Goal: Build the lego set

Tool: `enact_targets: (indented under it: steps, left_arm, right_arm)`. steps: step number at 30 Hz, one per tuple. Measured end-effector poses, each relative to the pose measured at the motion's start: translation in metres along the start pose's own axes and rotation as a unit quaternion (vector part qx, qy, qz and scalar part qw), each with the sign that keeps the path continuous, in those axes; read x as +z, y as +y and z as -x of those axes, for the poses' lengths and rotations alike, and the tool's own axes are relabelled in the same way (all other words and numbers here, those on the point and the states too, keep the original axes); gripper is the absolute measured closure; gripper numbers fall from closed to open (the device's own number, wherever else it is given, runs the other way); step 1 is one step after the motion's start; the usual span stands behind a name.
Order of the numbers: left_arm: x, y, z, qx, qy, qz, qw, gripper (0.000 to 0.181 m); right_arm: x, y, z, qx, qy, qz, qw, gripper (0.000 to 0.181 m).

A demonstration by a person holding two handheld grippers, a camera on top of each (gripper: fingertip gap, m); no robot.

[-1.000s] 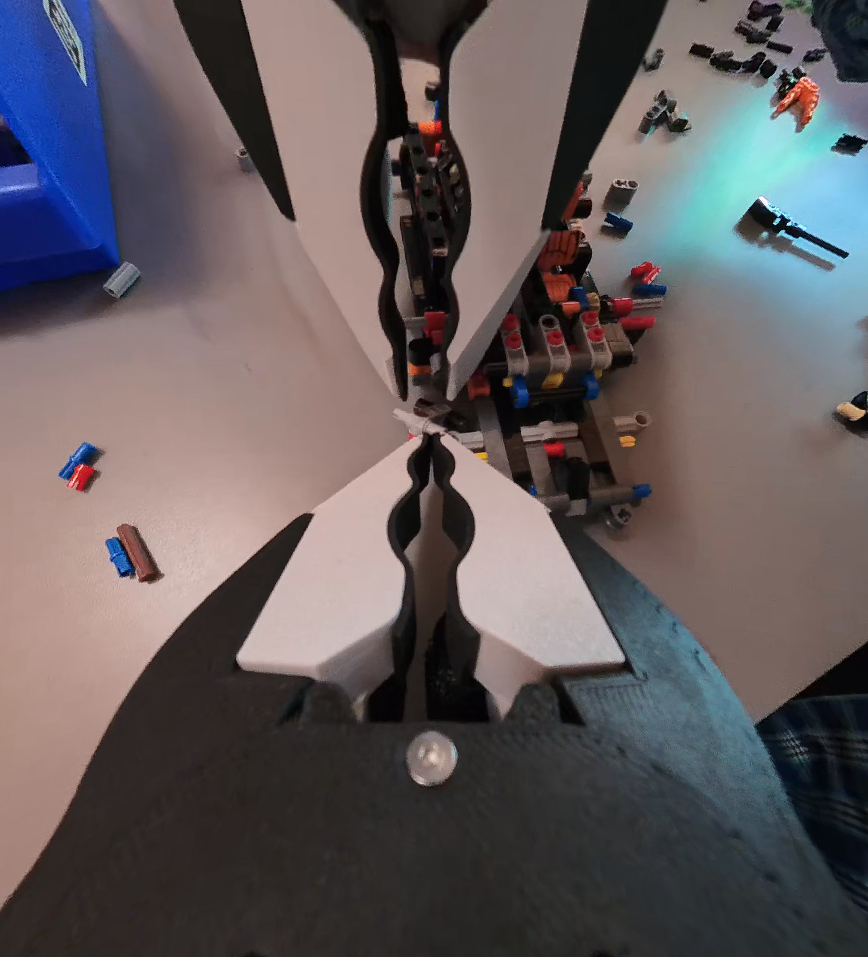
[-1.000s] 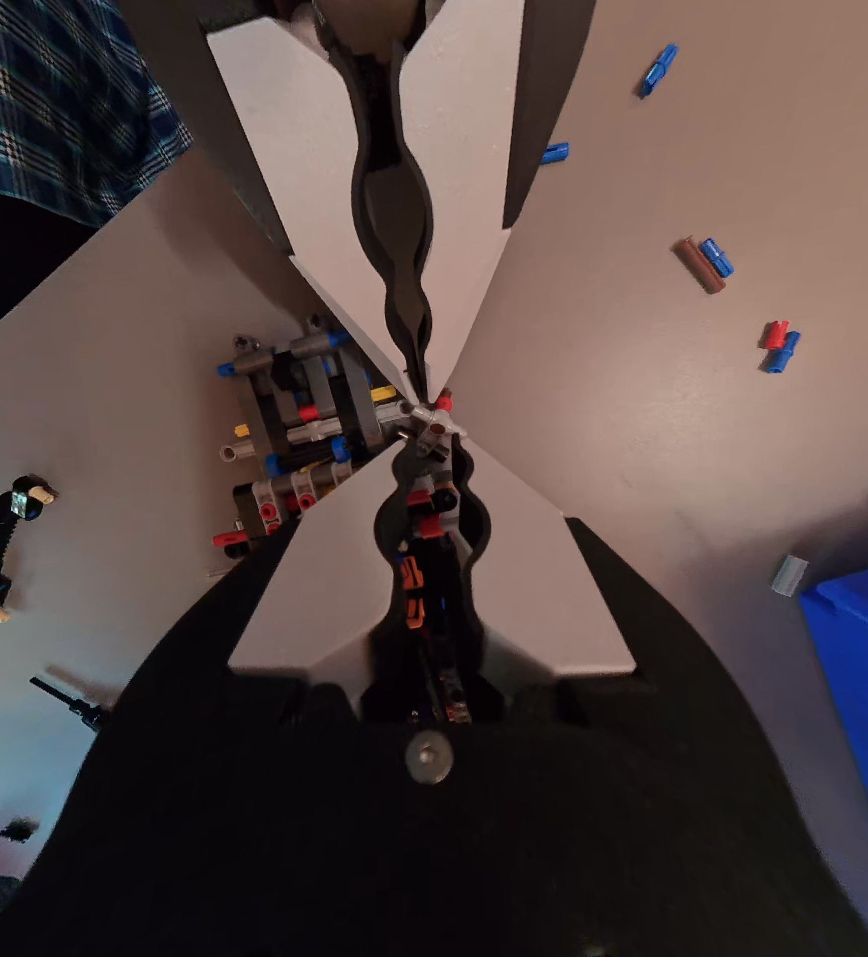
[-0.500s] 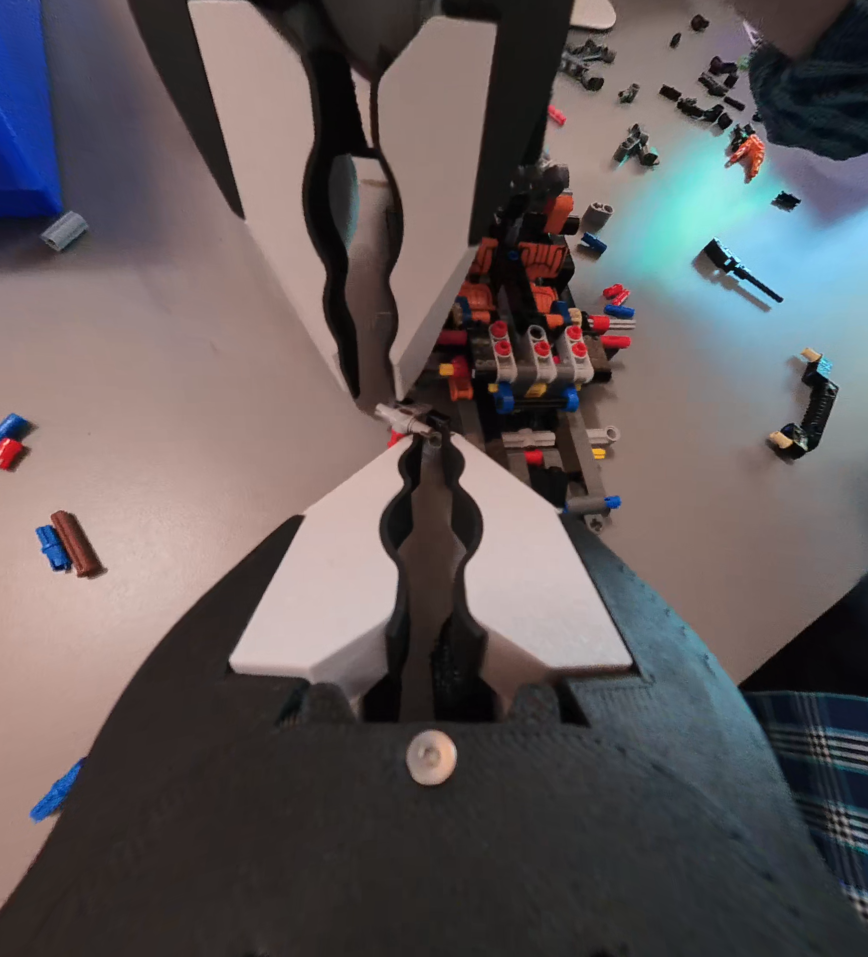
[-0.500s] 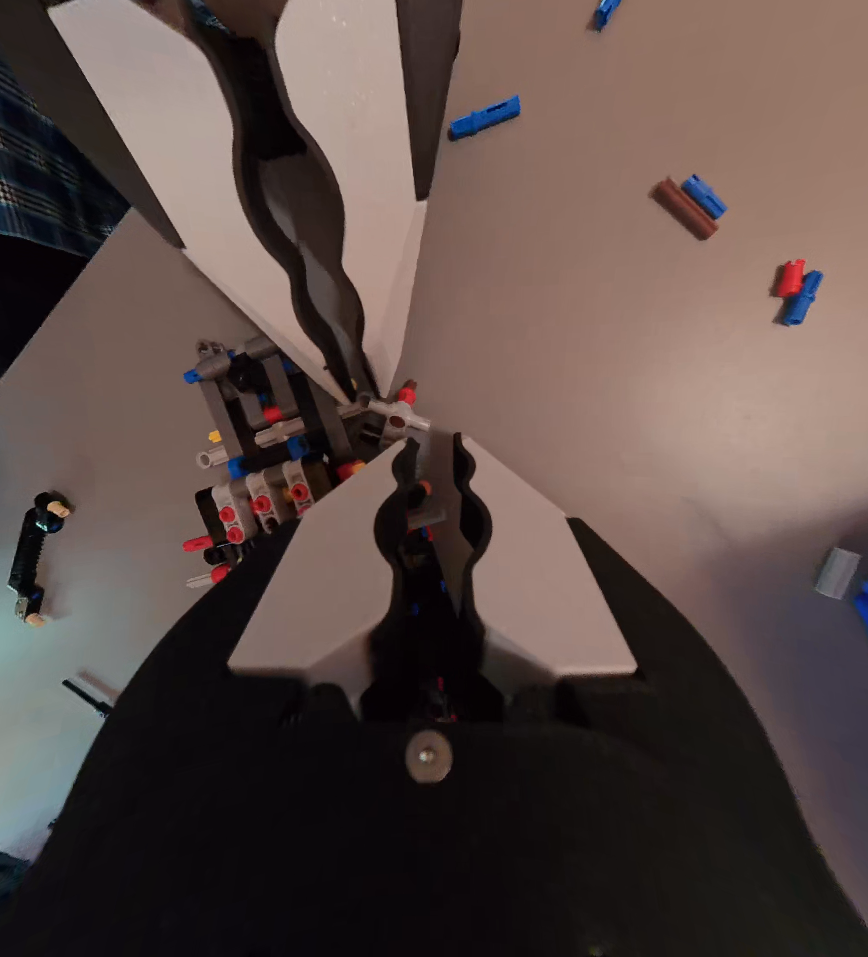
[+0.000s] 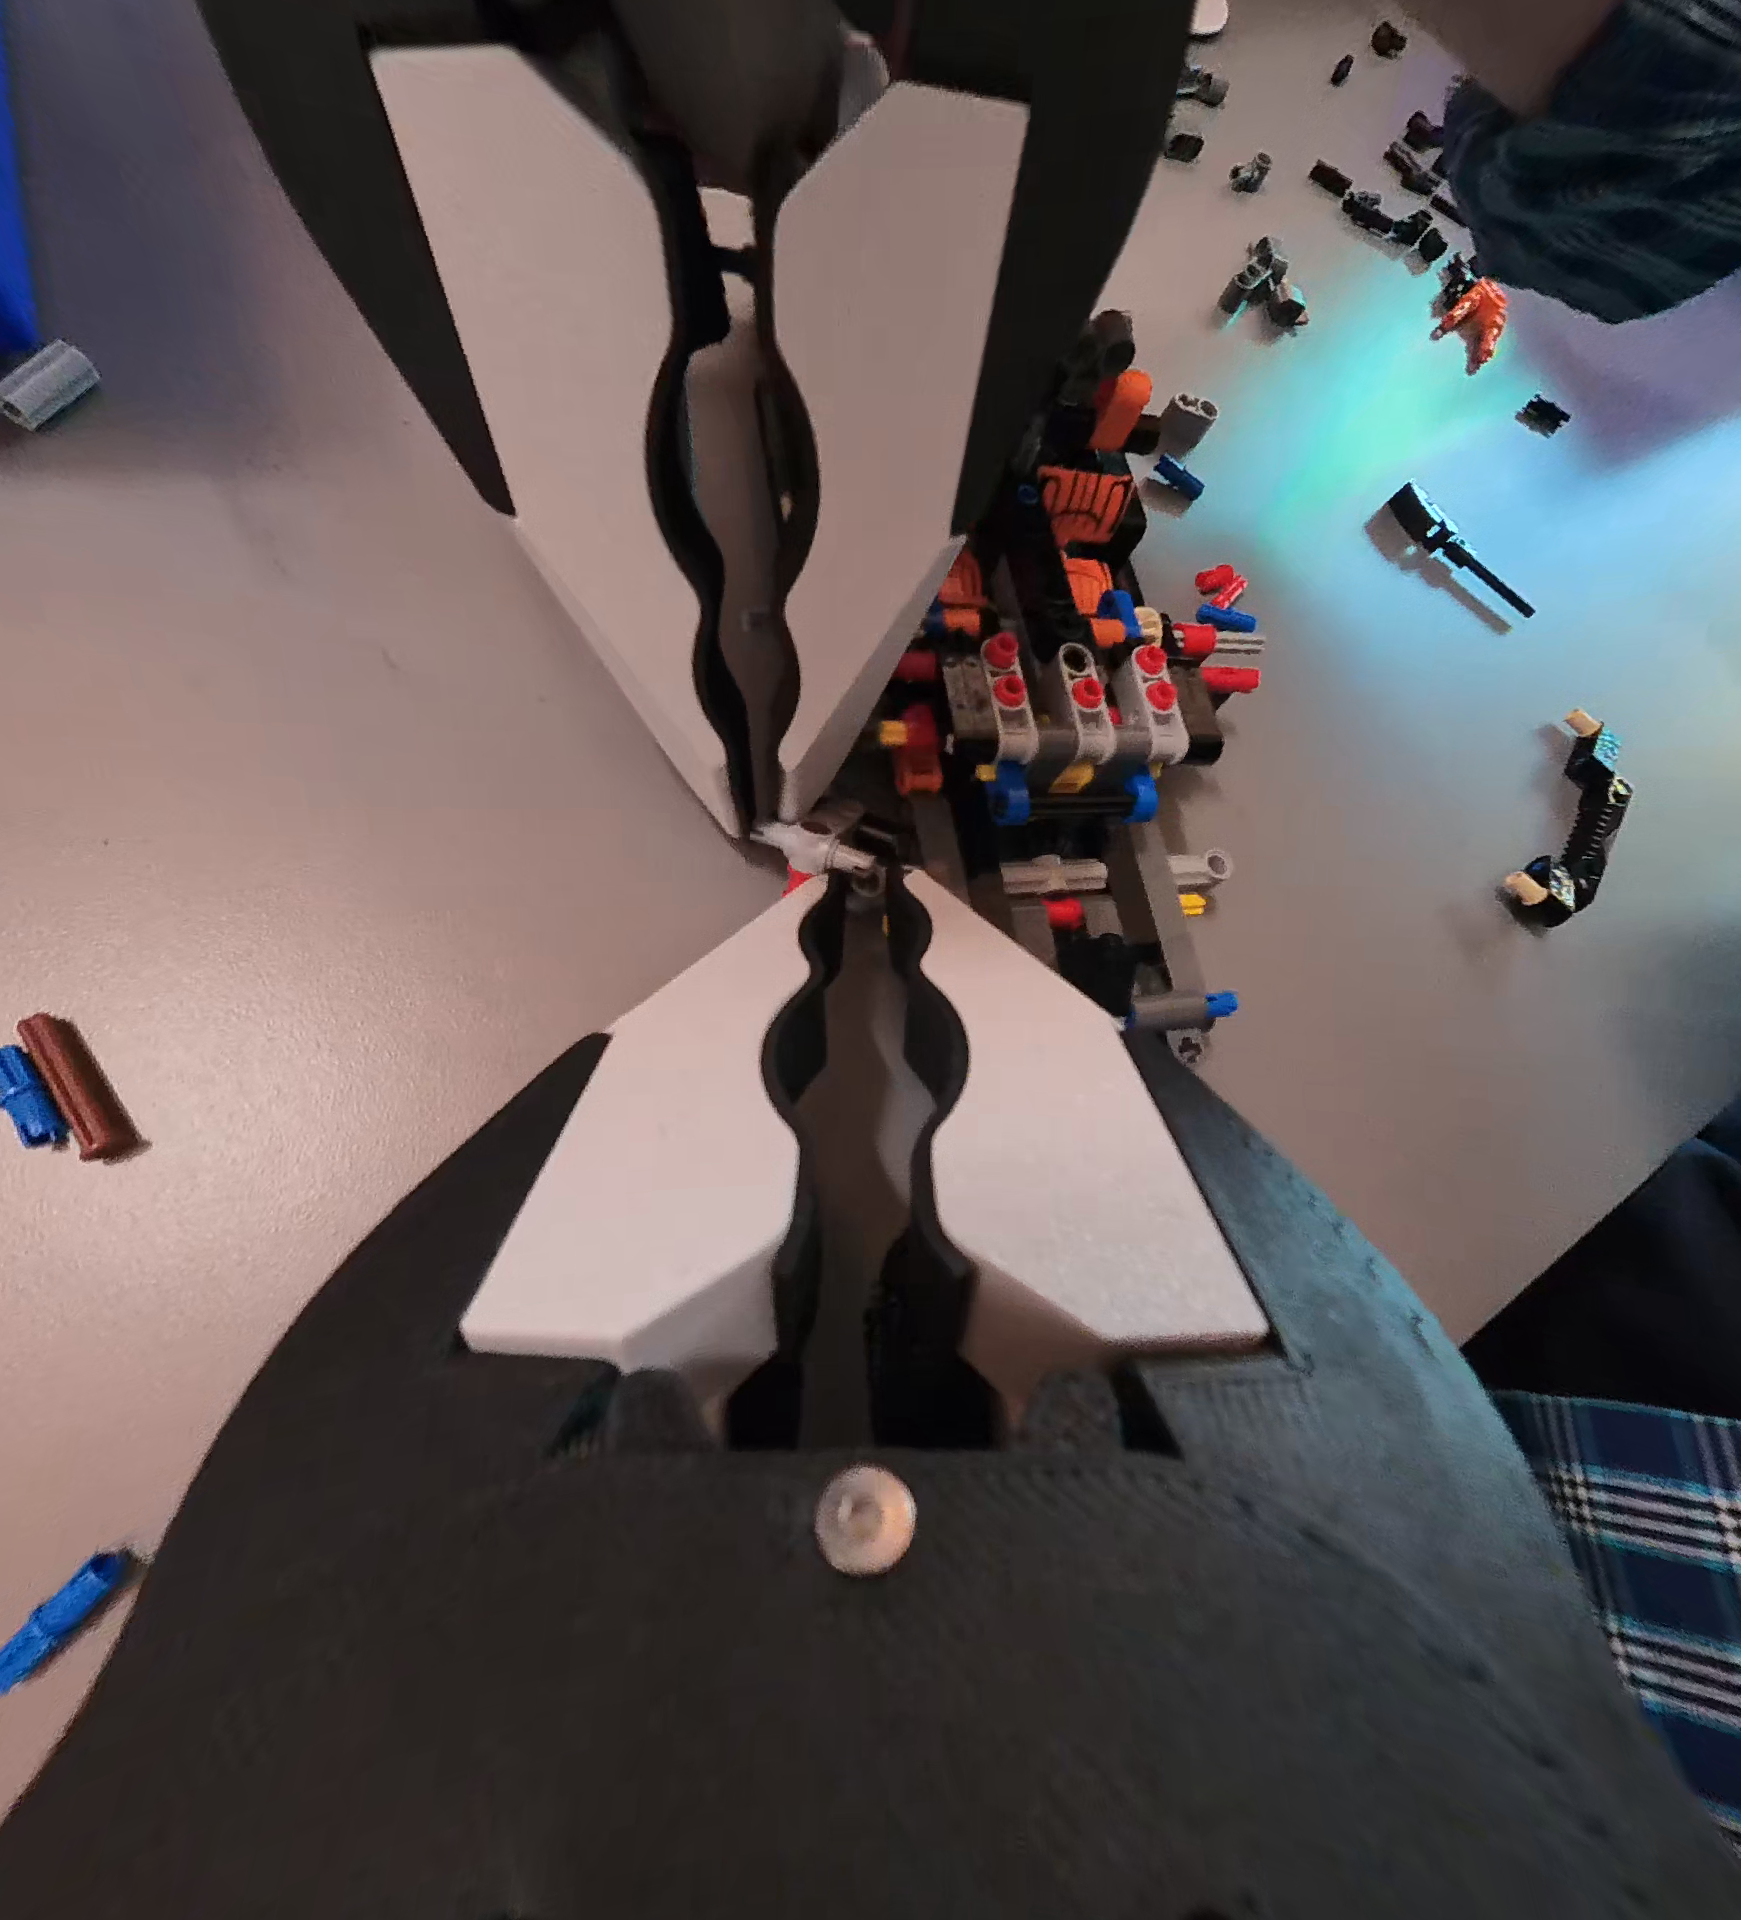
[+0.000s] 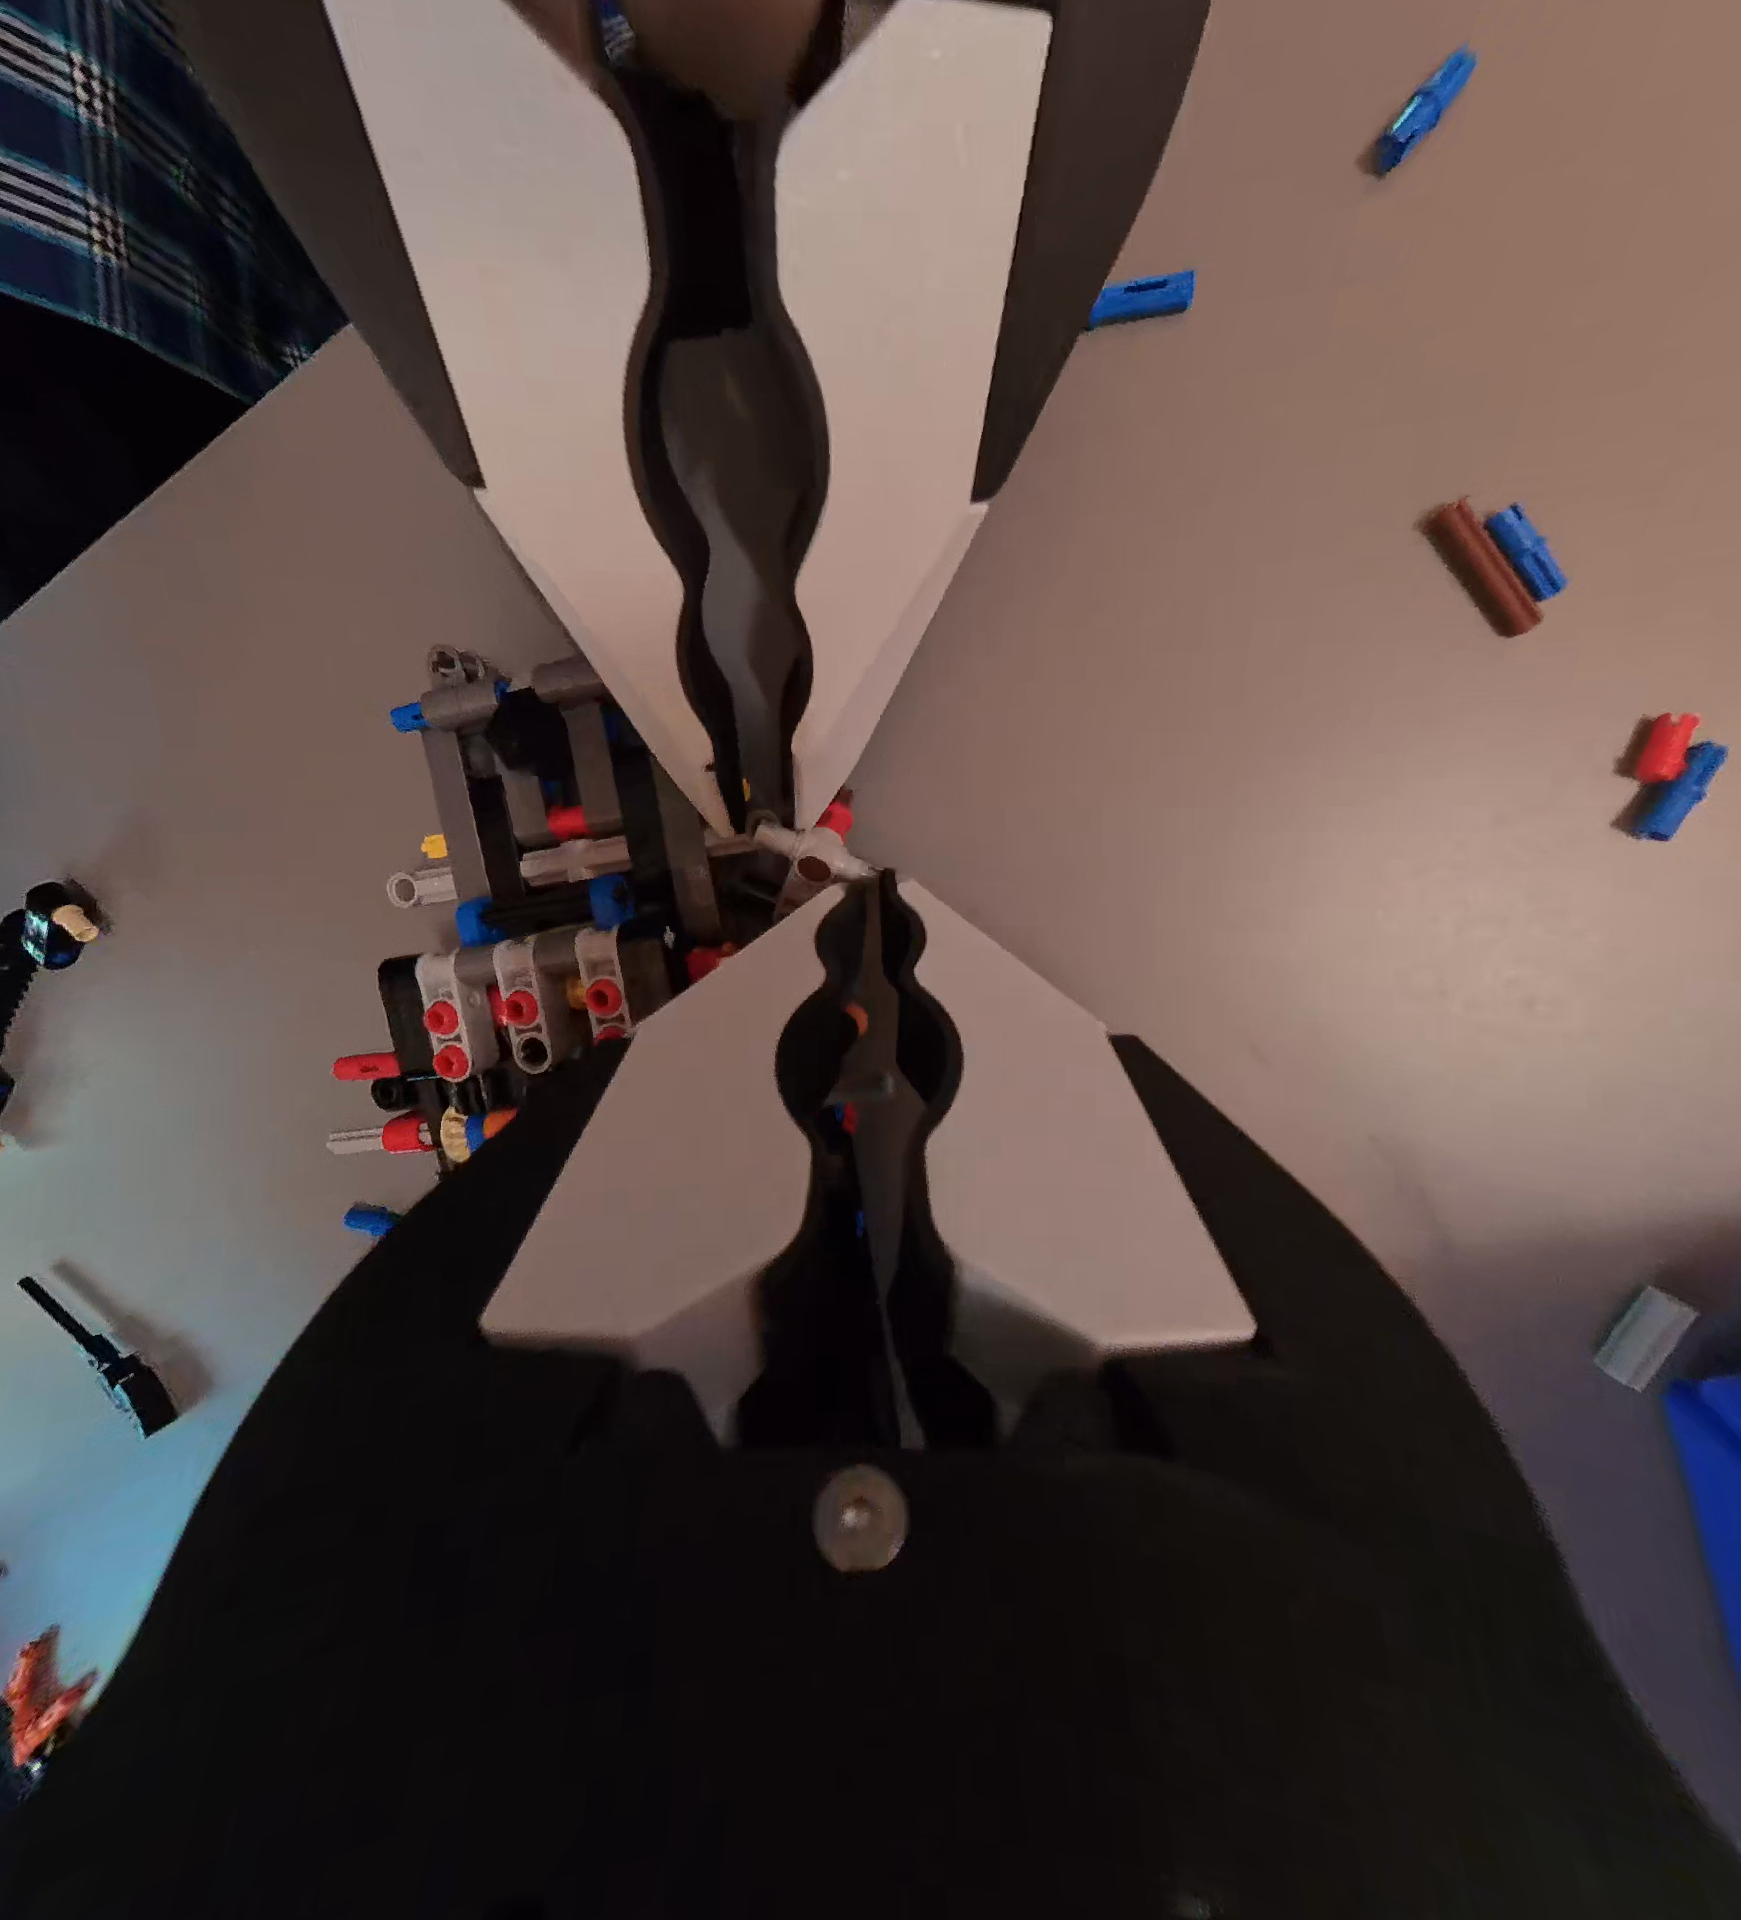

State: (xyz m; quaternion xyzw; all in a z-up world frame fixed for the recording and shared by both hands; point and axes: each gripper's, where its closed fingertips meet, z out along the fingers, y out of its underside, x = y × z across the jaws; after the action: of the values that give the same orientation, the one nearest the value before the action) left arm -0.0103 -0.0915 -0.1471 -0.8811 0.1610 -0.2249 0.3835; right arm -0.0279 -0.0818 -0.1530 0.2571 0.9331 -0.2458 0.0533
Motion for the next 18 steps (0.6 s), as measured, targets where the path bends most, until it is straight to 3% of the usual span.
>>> enact_targets:
  steps: [1, 11, 18]
  left_arm:
    - [0.0, -0.0002, -0.0003, 0.0, 0.0, -0.001, 1.0, 0.174]
    - [0.0011, -0.0001, 0.0006, -0.019, 0.005, -0.001, 1.0, 0.164]
    - [0.0039, -0.0014, -0.0028, -0.03, 0.014, -0.002, 0.999, 0.169]
  right_arm:
    - [-0.0012, -0.0014, -0.0002, -0.003, 0.001, -0.004, 1.0, 0.181]
    - [-0.006, -0.0053, 0.004, -0.009, 0.023, -0.003, 1.0, 0.181]
    - [-0.0107, -0.0057, 0.0069, 0.01, 0.036, -0.02, 0.999, 0.181]
